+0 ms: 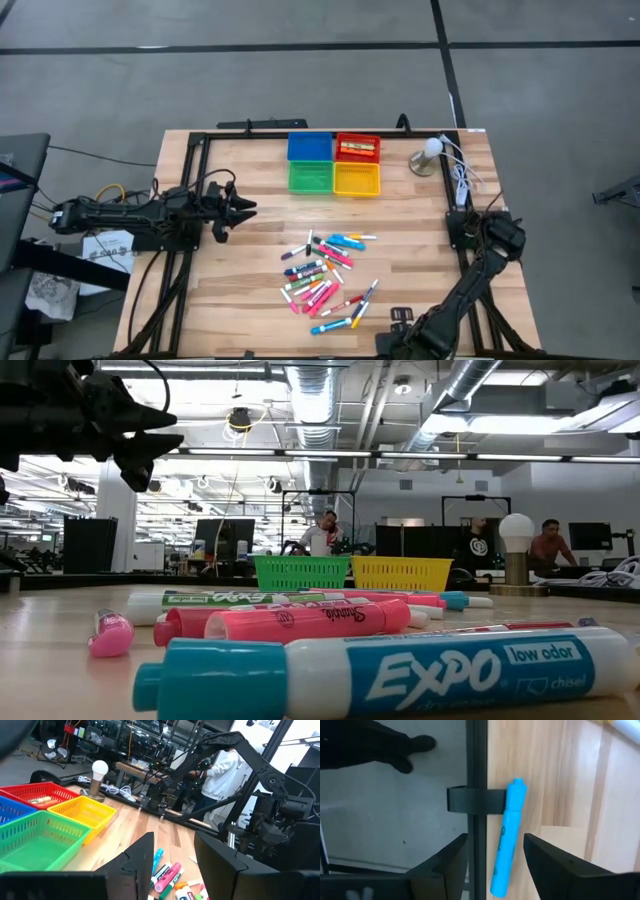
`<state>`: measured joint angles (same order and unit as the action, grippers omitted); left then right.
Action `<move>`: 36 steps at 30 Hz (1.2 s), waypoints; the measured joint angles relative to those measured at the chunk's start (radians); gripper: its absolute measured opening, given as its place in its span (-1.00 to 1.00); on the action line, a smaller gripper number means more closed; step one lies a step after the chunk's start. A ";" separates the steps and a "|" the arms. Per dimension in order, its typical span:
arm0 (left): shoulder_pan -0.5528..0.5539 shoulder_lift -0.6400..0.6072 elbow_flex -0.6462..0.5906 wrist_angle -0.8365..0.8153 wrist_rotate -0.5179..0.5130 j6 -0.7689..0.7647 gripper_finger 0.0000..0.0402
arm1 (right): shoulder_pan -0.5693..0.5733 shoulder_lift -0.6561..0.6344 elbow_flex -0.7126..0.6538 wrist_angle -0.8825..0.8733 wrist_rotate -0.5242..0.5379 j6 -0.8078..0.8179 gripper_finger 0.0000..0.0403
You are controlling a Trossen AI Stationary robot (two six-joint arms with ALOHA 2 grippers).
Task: Pick & Place Markers
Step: Put the light blue marker in the red bin
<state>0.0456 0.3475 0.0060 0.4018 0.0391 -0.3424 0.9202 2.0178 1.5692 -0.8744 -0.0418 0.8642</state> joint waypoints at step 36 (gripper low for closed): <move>0.000 0.022 0.000 0.000 -0.001 0.001 -0.30 | -0.001 0.000 -0.071 0.045 0.026 0.037 -0.04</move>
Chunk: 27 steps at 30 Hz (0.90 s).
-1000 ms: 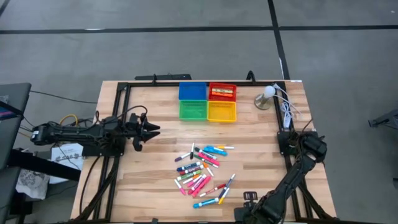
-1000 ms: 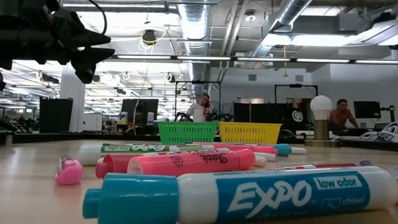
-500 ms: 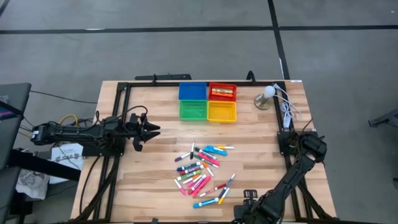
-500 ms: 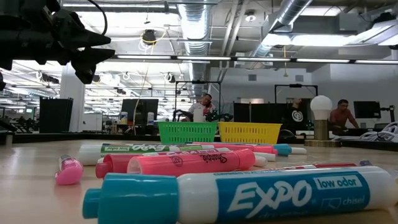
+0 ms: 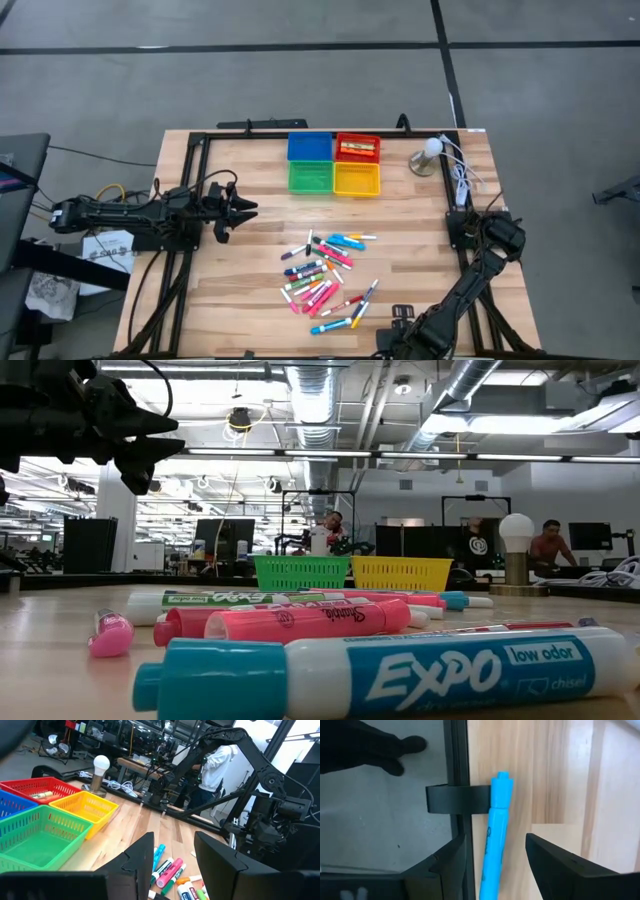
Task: Pick & Place Markers
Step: Put the light blue marker in the red bin
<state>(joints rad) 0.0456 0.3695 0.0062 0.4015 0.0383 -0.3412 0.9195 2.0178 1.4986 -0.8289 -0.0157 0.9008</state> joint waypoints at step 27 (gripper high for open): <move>0.000 0.000 0.000 0.004 0.000 0.000 -0.30 | 0.007 0.140 0.008 0.019 -0.084 0.001 -0.01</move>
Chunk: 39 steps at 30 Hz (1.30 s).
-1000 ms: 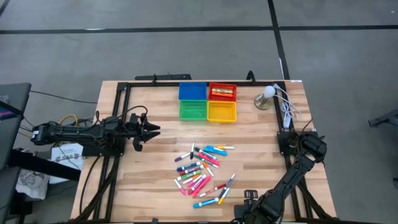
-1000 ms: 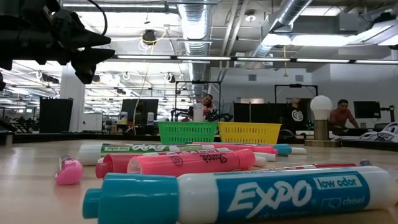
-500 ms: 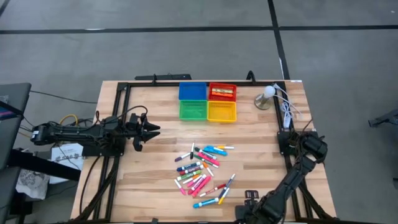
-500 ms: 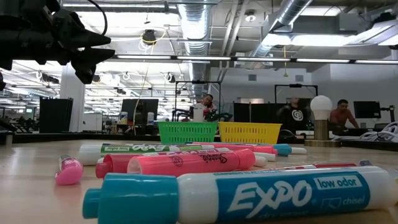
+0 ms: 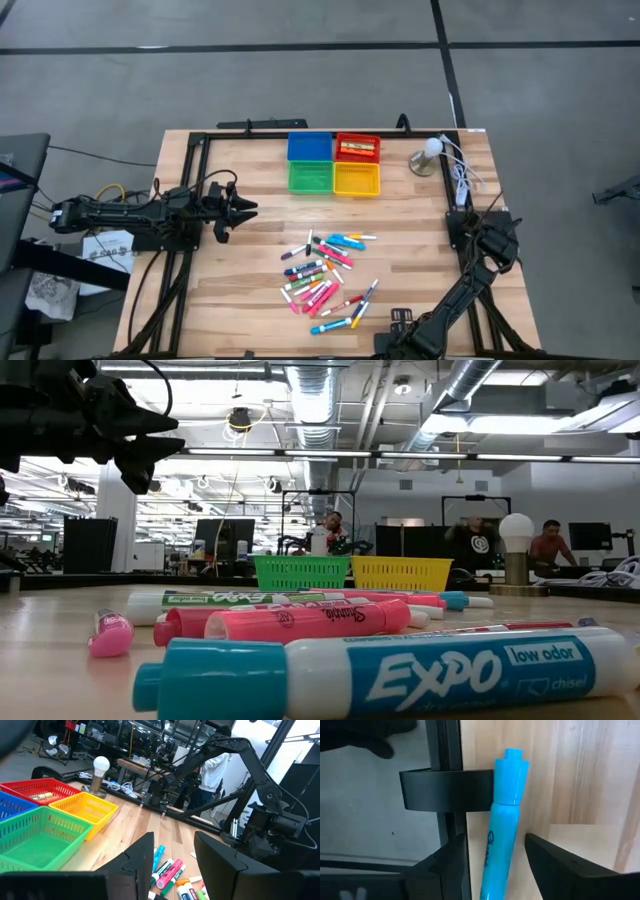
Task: Pick & Place Markers
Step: Put the light blue marker in the red bin
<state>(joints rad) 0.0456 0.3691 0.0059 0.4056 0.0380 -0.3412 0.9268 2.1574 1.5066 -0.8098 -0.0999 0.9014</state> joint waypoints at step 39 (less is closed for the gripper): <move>0.000 0.000 0.000 0.002 0.000 -0.003 -0.30 | -0.081 -0.310 -0.013 -0.429 0.408 0.173 -0.77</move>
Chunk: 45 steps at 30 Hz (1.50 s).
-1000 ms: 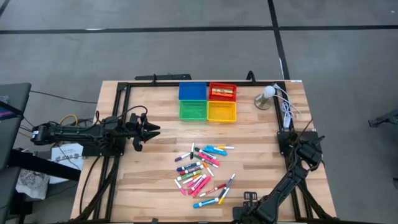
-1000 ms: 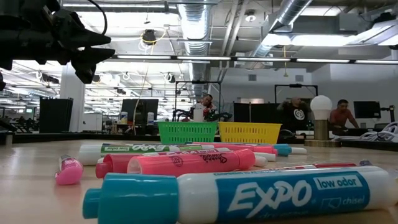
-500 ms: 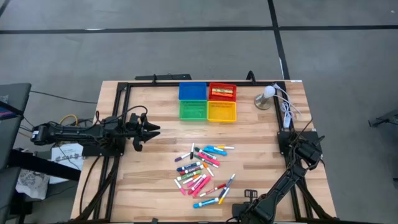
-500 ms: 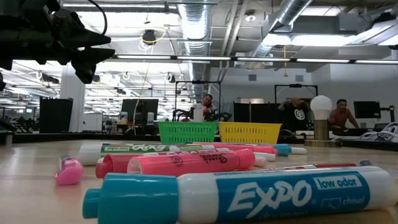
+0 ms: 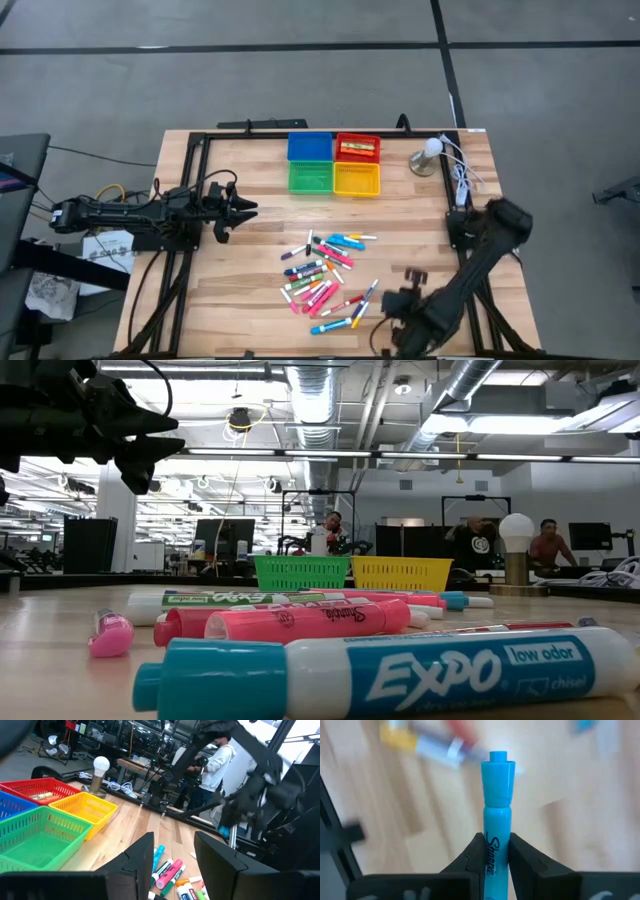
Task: Pick & Place Markers
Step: Put the light blue marker in the red bin
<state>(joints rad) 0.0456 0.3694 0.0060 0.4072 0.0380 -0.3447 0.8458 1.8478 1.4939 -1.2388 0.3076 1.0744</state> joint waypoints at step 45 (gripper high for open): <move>0.000 0.000 0.000 0.003 0.000 0.026 -0.30 | -0.690 -0.475 0.007 0.608 -0.559 -0.907 -0.74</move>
<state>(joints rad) 0.0458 0.3693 0.0061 0.4099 0.0380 -0.3191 0.1559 1.3730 1.5005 -0.6308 -0.2515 0.1673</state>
